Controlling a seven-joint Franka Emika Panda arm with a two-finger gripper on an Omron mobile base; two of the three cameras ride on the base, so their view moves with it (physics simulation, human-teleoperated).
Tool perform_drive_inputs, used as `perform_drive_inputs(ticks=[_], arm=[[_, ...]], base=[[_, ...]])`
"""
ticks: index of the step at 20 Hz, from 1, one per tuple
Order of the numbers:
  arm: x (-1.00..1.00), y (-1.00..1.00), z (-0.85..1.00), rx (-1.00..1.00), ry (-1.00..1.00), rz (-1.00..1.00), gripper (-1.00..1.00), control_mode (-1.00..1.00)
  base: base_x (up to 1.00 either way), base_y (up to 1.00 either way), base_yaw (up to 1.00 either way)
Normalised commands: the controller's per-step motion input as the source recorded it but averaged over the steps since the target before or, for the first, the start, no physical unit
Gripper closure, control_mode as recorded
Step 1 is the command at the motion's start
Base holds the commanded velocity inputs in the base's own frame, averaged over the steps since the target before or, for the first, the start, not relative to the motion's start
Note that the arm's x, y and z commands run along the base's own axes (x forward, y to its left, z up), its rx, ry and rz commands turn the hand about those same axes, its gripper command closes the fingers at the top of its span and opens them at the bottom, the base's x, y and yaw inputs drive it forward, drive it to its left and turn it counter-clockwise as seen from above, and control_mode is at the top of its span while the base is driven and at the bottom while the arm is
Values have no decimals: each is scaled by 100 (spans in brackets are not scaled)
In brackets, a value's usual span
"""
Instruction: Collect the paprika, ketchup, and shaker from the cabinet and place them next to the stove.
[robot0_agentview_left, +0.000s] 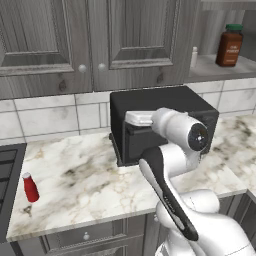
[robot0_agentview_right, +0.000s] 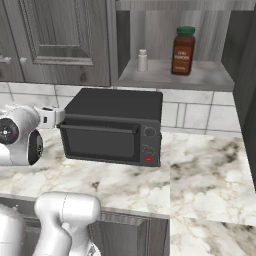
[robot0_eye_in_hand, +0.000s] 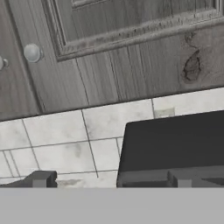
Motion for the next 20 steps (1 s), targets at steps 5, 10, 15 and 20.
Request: perform_drive_inputs(ticks=[5,10,15,20], arm=[[0,-58,76,0,15,-47,-100,-100],[-1,-76,83,0,22,-40,-100,-100],[-39,-97,50,-1,11,-22,-100,-100],[-49,-100,12,0,1,-10,-100,-100]], base=[[0,0,0],[0,0,0],[0,0,0],[0,0,0]])
